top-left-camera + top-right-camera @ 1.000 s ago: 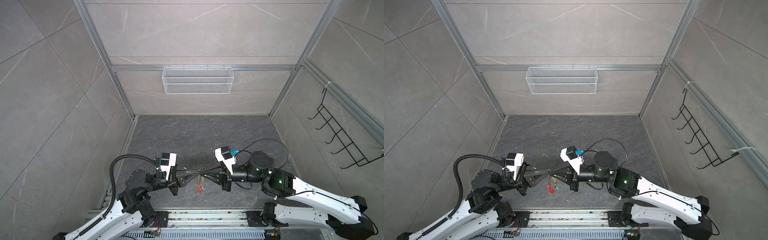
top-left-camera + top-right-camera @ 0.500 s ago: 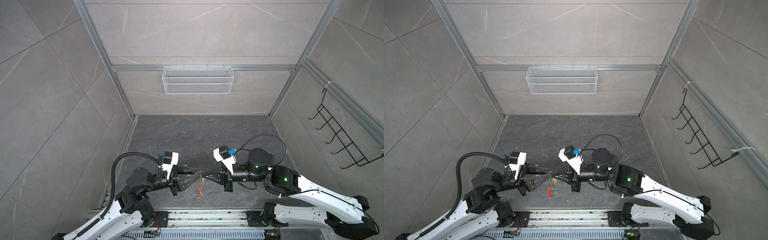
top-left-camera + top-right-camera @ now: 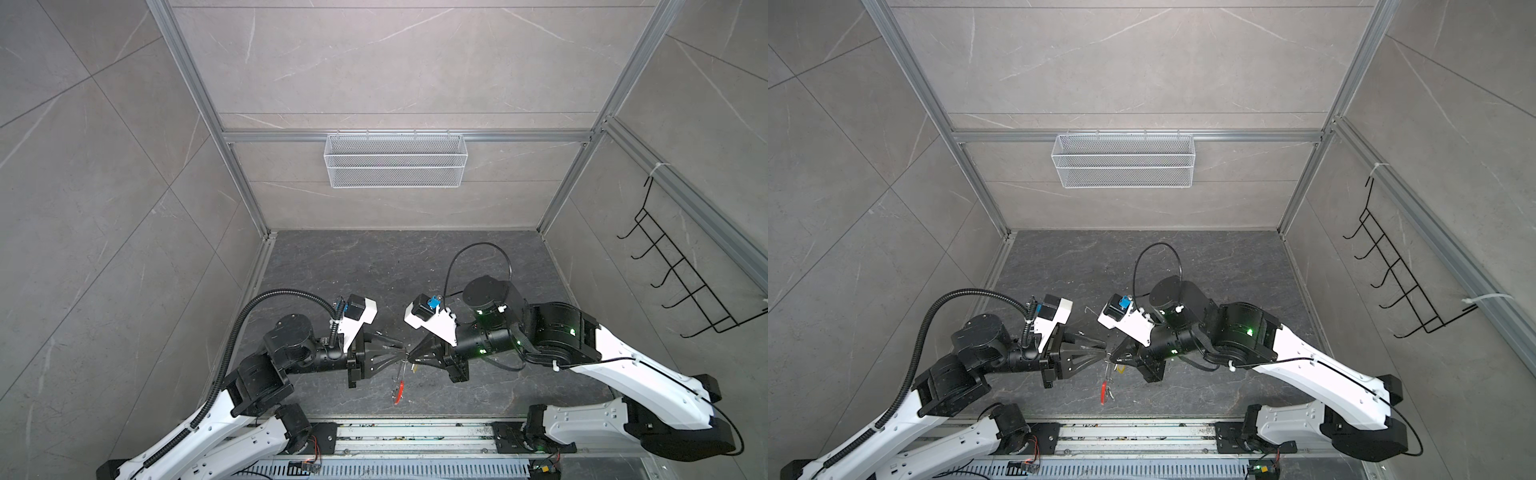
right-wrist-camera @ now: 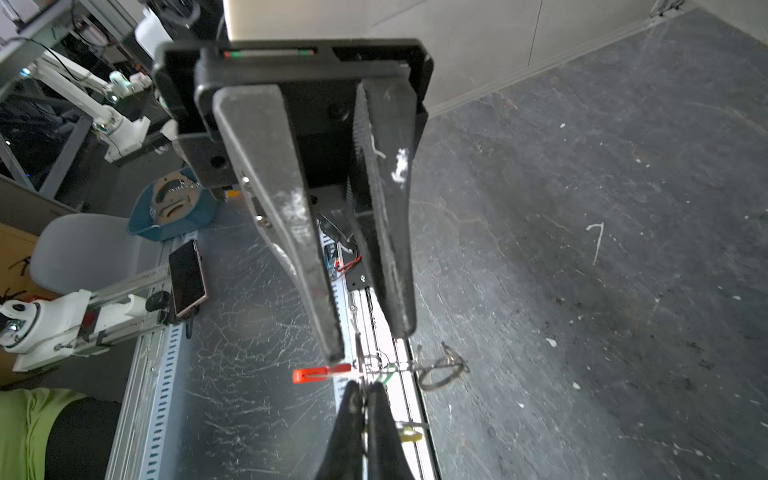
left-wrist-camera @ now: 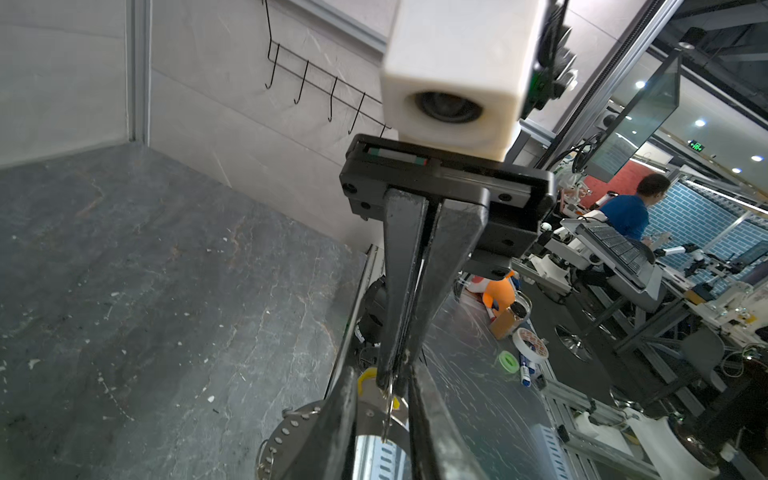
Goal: Remove the keys from the keyring
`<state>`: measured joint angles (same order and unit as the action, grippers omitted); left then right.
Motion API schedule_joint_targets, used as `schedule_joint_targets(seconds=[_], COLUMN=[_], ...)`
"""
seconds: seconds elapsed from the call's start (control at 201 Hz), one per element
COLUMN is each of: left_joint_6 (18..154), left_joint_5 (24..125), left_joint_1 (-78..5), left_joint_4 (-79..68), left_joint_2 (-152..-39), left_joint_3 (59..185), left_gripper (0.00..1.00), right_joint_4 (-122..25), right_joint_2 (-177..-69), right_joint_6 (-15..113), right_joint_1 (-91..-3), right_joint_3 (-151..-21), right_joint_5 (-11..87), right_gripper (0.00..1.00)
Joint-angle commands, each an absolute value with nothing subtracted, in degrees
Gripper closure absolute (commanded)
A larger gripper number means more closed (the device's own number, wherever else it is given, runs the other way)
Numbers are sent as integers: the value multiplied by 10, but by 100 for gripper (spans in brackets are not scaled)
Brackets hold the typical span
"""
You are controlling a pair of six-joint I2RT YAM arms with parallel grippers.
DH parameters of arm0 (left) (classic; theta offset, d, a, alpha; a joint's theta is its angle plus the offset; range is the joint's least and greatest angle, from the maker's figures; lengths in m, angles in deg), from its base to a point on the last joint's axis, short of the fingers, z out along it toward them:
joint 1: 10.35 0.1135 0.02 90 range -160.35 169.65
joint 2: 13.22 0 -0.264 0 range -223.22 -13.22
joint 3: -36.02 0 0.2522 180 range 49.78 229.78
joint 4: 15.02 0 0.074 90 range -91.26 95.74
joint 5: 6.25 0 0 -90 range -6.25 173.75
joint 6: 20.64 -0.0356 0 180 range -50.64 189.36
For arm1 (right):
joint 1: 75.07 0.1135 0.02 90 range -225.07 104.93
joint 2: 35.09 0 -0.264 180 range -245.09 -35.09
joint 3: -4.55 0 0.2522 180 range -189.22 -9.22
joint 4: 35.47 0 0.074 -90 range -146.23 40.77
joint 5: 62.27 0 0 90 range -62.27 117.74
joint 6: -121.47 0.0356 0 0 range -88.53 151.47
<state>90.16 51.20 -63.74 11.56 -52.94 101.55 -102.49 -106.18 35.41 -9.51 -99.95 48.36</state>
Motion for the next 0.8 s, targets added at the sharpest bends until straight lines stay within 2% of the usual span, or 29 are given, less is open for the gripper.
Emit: schedule_joint_targets(seconds=[0.0, 0.144, 0.254, 0.339, 0.428, 0.548, 0.623, 0.752, 0.797], left_joint_6=[880, 875, 873, 873, 873, 871, 870, 870, 870], left_joint_5=[483, 488, 495, 499, 499, 502, 503, 510, 516], left_joint_1=[-638, -638, -638, -638, -638, -638, -638, -638, -638], left_joint_4=[143, 165, 170, 170, 169, 172, 172, 163, 157], left_joint_2=[-542, -545, -541, -541, -540, -539, -538, -534, -531], left_joint_3=[1042, 1052, 1053, 1052, 1051, 1050, 1049, 1047, 1043], left_gripper=[80, 83, 90, 91, 81, 80, 84, 100, 100], right_joint_4=[-1078, -1087, -1088, -1087, -1090, -1096, -1097, -1094, -1091], right_joint_2=[-1074, -1085, -1090, -1094, -1099, -1102, -1103, -1108, -1109], right_joint_6=[333, 327, 325, 326, 324, 322, 321, 322, 324], right_joint_1=[-96, -97, -97, -97, -97, -98, -98, -99, -98], right_joint_3=[-1036, -1053, -1059, -1063, -1068, -1076, -1078, -1079, -1080], right_joint_5=[475, 470, 470, 473, 472, 467, 467, 471, 473], right_gripper=[100, 100, 100, 100, 100, 100, 100, 100, 100])
